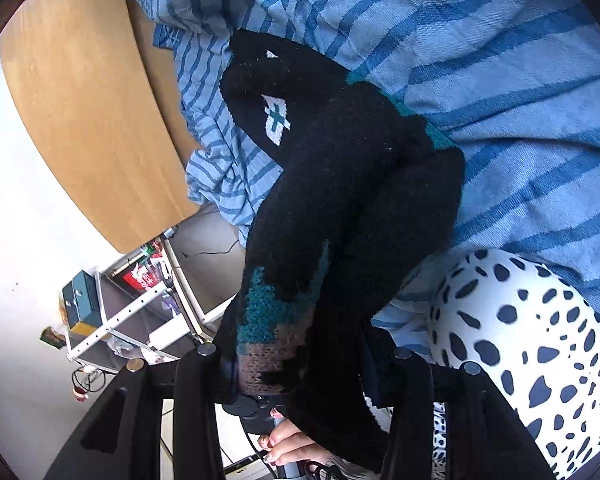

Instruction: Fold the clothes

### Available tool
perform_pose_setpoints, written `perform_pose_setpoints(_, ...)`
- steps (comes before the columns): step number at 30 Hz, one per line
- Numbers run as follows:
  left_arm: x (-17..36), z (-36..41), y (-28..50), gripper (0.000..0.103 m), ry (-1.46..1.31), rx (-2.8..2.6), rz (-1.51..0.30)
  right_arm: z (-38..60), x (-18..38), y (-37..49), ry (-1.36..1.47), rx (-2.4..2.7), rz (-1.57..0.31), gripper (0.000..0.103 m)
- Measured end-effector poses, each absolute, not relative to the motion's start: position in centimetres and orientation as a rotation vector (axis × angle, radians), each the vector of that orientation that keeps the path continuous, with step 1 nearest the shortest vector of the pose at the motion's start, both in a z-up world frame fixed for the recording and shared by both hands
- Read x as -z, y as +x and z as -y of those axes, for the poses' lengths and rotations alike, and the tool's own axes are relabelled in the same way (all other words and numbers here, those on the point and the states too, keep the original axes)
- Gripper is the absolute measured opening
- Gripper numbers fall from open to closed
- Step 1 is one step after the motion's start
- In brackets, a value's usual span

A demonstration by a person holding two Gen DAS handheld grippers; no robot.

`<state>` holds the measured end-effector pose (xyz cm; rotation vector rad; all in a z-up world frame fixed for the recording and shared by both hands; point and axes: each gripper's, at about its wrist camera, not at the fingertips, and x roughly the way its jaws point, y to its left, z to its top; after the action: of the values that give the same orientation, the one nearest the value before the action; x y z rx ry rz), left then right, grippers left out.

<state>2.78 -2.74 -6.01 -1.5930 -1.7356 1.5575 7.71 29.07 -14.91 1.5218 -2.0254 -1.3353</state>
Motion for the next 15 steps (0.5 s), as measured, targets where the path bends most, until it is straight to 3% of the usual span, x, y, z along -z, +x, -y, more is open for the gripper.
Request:
perform_pose_setpoints(5, 6.9, 2.0, -2.5, 0.048, -1.568, -1.619, 1.753, -29.2, 16.2, 2.2, 1.469, 1.282, 2.115, 0.050)
perform_pose_setpoints(9, 8.0, 1.1, -6.3, 0.048, -1.607, -1.704, 1.666, -29.5, 16.1, -2.3, 1.348, 1.307, 2.150, 0.071)
perform_pose_setpoints(10, 8.3, 0.9, -7.2, 0.048, -1.616, -1.725, 1.643, -29.9, 14.8, -3.1, 1.291, 1.405, 2.116, 0.083)
perform_pose_setpoints(11, 8.6, 0.6, -8.1, 0.048, -1.625, -1.746, 1.620, -30.2, 13.5, -3.5, 1.260, 1.513, 2.067, 0.088)
perform_pose_setpoints(15, 9.8, -0.3, -11.9, 0.048, -1.660, -1.827, 1.526, -30.2, 8.7, -4.7, 1.204, 1.889, 1.728, 0.084)
